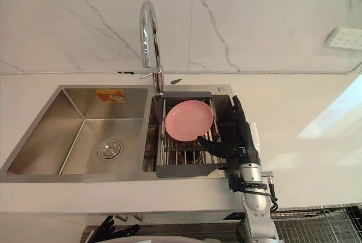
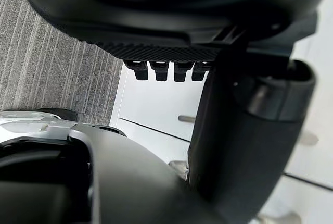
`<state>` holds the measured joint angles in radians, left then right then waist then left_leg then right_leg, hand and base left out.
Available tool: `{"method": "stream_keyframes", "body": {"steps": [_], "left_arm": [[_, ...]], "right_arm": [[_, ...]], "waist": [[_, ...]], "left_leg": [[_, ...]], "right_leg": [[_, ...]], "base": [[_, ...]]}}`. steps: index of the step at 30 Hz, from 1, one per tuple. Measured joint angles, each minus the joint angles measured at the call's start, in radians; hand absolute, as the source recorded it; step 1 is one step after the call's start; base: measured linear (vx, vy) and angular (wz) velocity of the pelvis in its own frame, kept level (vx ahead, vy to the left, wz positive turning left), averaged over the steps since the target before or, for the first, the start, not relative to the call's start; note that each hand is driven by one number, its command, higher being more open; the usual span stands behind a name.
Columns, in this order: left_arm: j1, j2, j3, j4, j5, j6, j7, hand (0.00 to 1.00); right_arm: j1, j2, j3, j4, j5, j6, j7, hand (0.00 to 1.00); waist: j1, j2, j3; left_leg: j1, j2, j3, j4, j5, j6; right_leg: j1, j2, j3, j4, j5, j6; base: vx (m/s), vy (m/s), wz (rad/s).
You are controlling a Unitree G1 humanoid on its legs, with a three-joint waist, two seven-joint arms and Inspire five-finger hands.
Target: Walk over to the sink, pick up the cup, carry it to the dishwasher, place the cup inside the dishwasher, then close the dishwasher door
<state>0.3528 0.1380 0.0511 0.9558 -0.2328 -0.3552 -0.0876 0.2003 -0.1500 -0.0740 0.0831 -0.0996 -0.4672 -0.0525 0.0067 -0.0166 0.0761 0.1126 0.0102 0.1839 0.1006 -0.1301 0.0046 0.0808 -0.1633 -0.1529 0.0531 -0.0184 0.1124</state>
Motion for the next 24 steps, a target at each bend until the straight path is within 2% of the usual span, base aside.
{"method": "stream_keyframes", "body": {"steps": [3, 4, 11, 17, 24], "left_arm": [[0.0, 0.0, 0.0, 0.002, 0.0, -0.002, -0.001, 1.0], [0.0, -0.007, -0.01, 0.008, 0.001, -0.013, -0.023, 1.0], [-0.001, -0.012, -0.009, 0.008, 0.001, -0.012, -0.025, 1.0], [-0.007, -0.011, -0.009, 0.008, -0.005, 0.018, -0.032, 1.0], [-0.025, -0.004, -0.009, 0.008, -0.025, 0.06, -0.049, 1.0]], "right_arm": [[0.001, 0.0, 0.0, 0.018, -0.001, 0.0, -0.012, 1.0], [0.005, -0.003, -0.001, 0.02, -0.002, 0.0, -0.032, 1.0], [0.006, -0.003, -0.002, 0.056, 0.002, 0.0, -0.025, 1.0], [0.008, 0.005, -0.011, 0.085, 0.043, 0.0, 0.012, 1.0], [-0.002, 0.024, -0.034, 0.108, 0.038, 0.004, 0.013, 1.0]], "waist": [[-0.002, 0.001, 0.0], [-0.01, 0.028, -0.01], [-0.009, 0.034, -0.008], [-0.021, 0.034, -0.008], [-0.01, 0.02, -0.001]], "left_leg": [[0.002, 0.015, -0.002, -0.019, 0.016, -0.01], [0.002, 0.036, -0.002, -0.03, 0.028, -0.023], [0.02, 0.039, 0.02, -0.044, 0.029, -0.025], [0.053, 0.042, 0.028, -0.076, 0.044, -0.039], [0.078, 0.044, 0.017, -0.122, 0.074, -0.056]], "right_leg": [[-0.007, 0.017, -0.001, 0.0, 0.0, 0.0], [-0.01, 0.038, -0.002, 0.0, 0.0, -0.009], [-0.006, 0.041, 0.012, -0.009, 0.006, -0.011], [0.028, 0.042, 0.002, -0.046, 0.023, -0.011], [0.05, 0.04, -0.033, -0.054, 0.027, -0.01]], "base": [[-0.05, -0.068, 0.0], [0.0, 0.0, 0.0], [0.0, 0.0, -0.07], [0.0, 0.0, -0.02], [-0.06, -0.034, 0.08]]}}
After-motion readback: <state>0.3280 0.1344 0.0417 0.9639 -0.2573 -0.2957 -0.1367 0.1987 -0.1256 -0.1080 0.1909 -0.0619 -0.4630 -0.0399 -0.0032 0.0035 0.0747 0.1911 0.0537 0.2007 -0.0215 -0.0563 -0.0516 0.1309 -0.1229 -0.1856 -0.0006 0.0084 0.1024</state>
